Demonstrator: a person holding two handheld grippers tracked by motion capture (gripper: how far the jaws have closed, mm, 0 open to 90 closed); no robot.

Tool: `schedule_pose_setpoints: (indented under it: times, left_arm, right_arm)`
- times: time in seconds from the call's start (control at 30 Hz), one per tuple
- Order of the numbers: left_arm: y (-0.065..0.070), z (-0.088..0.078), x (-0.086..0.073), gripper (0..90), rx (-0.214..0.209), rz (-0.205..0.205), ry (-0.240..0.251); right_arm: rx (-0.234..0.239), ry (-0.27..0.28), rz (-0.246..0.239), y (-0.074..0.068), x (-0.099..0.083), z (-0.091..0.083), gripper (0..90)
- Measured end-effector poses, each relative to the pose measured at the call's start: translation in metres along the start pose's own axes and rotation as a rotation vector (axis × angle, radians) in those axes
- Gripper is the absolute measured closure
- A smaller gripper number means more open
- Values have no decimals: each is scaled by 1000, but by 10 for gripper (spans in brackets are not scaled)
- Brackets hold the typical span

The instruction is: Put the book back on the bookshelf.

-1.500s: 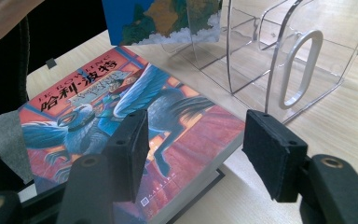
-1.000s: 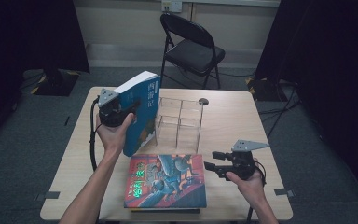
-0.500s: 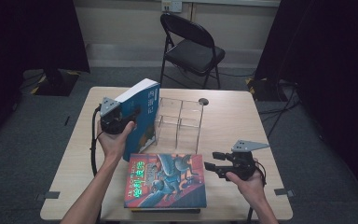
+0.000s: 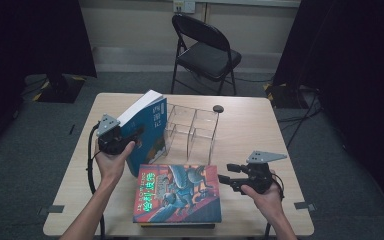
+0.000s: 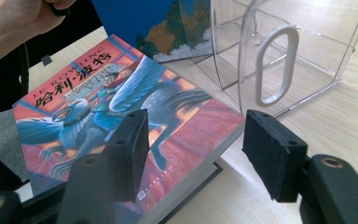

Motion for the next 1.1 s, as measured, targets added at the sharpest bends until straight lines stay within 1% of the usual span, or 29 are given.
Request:
schedule_pose_setpoints:
  times: [0.03, 0.1, 0.17, 0.2, 0.3, 0.33, 0.4, 0.43, 0.47, 0.57, 0.6, 0.7, 0.77, 0.8, 0.83, 0.87, 0.93, 0.97, 1.0, 1.03, 1.1]
  left_arm:
    - [-1, -1, 0, 597, 0, -12, 0]
    - [-2, -2, -1, 596, -4, -12, 0]
    - [0, -4, -2, 593, -11, -5, -3]
    - [0, -6, -3, 591, -17, 0, -8]
    - [0, -8, -4, 587, -26, 1, -13]
    - [0, -9, -4, 587, -27, 13, -19]
    - [0, -10, -2, 586, -30, 21, -26]
    - [0, -10, -1, 583, -35, 19, -29]
    - [1, -12, 2, 571, -48, 7, -26]
    - [1, -14, 6, 565, -39, 8, -38]
    - [2, -14, 7, 563, -47, 15, -42]
    - [2, -15, 8, 557, -53, 27, -51]
    - [2, -16, 10, 545, -58, 17, -50]
    - [2, -17, 14, 536, -66, 1, -51]
    - [2, -18, 16, 535, -58, 3, -67]
    - [2, -18, 16, 541, -58, 3, -67]
    - [2, -20, 22, 538, -49, 5, -107]
    - [2, -20, 22, 540, -49, 5, -107]
    - [2, -21, 23, 542, -50, 14, -126]
    - [2, -21, 23, 548, -50, 14, -126]
    - [1, -21, 24, 553, -46, 23, -143]
  right_arm:
    - [0, -9, 0, 0, -1, 2, 409]
    - [1, -10, -1, 0, -1, 3, 409]
    - [3, -12, -6, -1, -2, 2, 409]
    - [0, -10, 0, 0, -1, 2, 409]
    - [-1, -8, 3, 2, -1, 2, 409]
    - [0, -9, 4, 2, -2, 1, 409]
    - [-2, -8, 3, 2, -2, 1, 409]
    - [-2, -8, 3, 1, -2, 1, 410]
    - [-3, -6, 4, 1, -2, 0, 409]
    - [-4, -4, 4, 2, -1, -1, 409]
    - [-5, -4, 6, 2, -2, -1, 410]
    - [-6, -6, 7, 2, -2, -1, 410]
    - [-7, -6, 8, 3, -3, -1, 410]
    - [-7, -5, 8, 3, -2, -2, 410]
    - [-7, -5, 8, 3, -2, -2, 410]
    - [-7, -5, 8, 3, -2, -2, 410]
    - [-7, -3, 6, 3, -2, -2, 412]
    - [-7, -3, 6, 3, -2, -2, 412]
    - [-3, -5, 5, 2, -2, -3, 420]
    - [-3, -5, 5, 2, -2, -3, 420]
    - [-4, -5, 4, 2, -2, -2, 417]
Point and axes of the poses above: each handheld gripper's, and its own axes: z roughly forward along the jaws, x roughly out of its top, y roughly to its right, the point moved 6 cm from there along z, roughly forward along the jaws, and after that the axes turned 4 degrees about x, right-handed, at the moved point
